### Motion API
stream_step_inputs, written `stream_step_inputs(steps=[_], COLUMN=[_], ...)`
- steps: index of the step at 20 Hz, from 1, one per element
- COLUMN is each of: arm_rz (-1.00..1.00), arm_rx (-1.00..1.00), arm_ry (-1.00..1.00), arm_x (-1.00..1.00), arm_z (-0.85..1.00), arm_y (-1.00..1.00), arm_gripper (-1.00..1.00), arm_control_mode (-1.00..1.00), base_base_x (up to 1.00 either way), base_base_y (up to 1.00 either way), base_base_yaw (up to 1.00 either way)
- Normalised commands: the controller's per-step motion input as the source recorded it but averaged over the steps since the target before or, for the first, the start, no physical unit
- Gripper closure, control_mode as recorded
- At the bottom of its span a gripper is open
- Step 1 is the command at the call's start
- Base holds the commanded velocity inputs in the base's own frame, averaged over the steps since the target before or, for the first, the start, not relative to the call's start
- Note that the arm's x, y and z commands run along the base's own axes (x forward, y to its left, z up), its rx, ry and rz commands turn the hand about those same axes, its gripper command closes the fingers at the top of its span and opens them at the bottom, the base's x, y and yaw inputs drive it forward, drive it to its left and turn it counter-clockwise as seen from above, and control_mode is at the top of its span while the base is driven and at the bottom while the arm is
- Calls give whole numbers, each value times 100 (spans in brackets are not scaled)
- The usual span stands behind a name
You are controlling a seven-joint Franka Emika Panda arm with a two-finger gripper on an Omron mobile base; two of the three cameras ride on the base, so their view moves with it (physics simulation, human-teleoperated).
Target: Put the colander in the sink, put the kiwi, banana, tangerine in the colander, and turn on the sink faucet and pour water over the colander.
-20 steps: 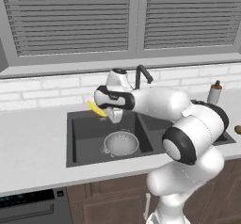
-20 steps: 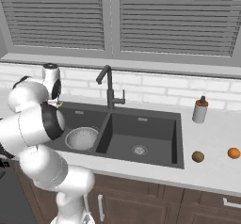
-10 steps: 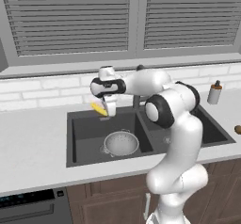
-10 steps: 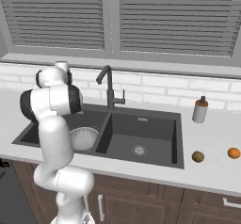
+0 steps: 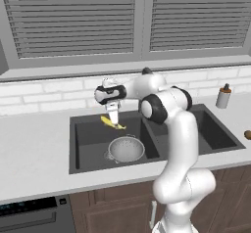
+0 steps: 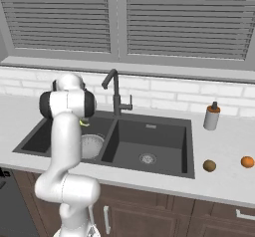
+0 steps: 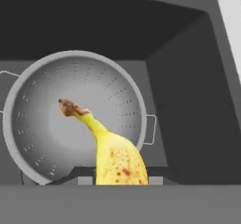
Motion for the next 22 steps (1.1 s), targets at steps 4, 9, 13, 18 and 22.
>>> stream_step_inputs(steps=[4,9,13,18,22], arm_rz=[-12,-8,-7,-3,-3], arm_rx=[-11,-7,-6,-4,0], arm_ry=[3,-6,-22,-36,-36], arm_x=[0,-14,-6,-10,-8], arm_z=[-81,-82,-84,-92,-92], arm_y=[-22,-15,0,0,0], arm_gripper=[100,100,100,100,100], arm_control_mode=[-100,-100,-100,-100,-100], base_base_x=[0,0,0,0,0], base_base_y=[0,0,0,0,0], base_base_yaw=[0,0,0,0,0])
